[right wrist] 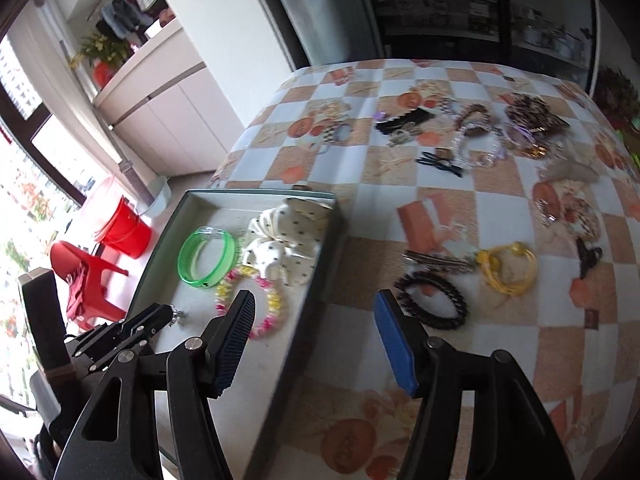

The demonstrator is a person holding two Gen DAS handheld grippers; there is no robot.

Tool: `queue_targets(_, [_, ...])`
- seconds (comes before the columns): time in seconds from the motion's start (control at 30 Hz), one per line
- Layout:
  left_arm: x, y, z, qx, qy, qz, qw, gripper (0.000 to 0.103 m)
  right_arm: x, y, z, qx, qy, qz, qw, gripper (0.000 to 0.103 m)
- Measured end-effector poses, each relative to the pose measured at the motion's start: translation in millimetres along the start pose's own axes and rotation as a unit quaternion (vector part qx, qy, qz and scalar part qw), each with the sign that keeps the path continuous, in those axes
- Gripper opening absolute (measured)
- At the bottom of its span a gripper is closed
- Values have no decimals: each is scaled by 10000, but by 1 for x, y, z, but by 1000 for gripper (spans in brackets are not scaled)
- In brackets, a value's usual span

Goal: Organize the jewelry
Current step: 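Open the left tool to drop the charm in the tray, withdraw both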

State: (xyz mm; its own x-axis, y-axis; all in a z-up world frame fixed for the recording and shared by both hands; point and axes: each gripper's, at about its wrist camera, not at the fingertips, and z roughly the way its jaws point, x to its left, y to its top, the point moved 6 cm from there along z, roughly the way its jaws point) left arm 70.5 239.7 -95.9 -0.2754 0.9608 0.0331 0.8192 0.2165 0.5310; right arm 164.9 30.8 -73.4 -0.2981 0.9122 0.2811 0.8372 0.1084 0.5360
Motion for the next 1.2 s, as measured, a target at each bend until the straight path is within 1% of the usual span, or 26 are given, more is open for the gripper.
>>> queue_targets(0.03, [-2, -1, 0, 5, -35, 17, 10000, 14, -5, -2, -3, -13, -6, 59, 10000, 66])
queue_targets(0.07, [-3, -1, 0, 9, -74, 20, 10000, 19, -11, -4, -6, -32, -7, 125, 9999, 66])
queue_targets(0.1, [-4, -2, -1, 7, -109, 11, 9999, 34, -17, -6, -10, -55, -7, 197, 9998, 66])
queue_targets(0.13, [-4, -2, -3, -10, -140, -35, 9999, 84, -22, -8, -12, -72, -7, 245, 9997, 66])
queue_targets(0.17, [-4, -2, -6, -78, -114, -102, 9999, 103, -27, -10, -16, -95, -11, 297, 9995, 66])
queue_targets(0.2, [-3, -1, -11, -230, -55, -162, 9996, 103, -32, -12, -18, -111, -21, 333, 9994, 66])
queue_targets(0.23, [-4, 0, -16, -311, -73, -135, 9994, 103, -35, -14, -21, -123, -21, 363, 9993, 66])
queue_targets(0.3, [-6, 1, -18, -299, -110, -128, 9994, 103, -42, -19, -25, -147, -20, 427, 9990, 66])
queue_targets(0.47, [-13, 2, -25, -317, -36, -70, 9995, 103, -64, -29, -32, -177, -66, 608, 9980, 66])
queue_targets(0.57, [-20, 1, -31, -365, -60, 6, 9993, 103, -81, -37, -38, -183, -108, 736, 9971, 73])
queue_targets(0.63, [-28, 1, -35, -388, -93, 102, 9992, 103, -91, -42, -41, -194, -145, 812, 9964, 79])
queue_targets(0.97, [-93, 1, -56, -461, -490, 615, 9958, 103, -145, -63, -63, -283, -361, 1277, 9908, 80])
queue_targets(1.1, [-121, 0, -59, -416, -648, 799, 9938, 103, -163, -70, -70, -321, -458, 1403, 9885, 80])
queue_targets(1.2, [-143, -2, -60, -322, -856, 925, 9915, 103, -178, -73, -78, -373, -524, 1514, 9864, 80])
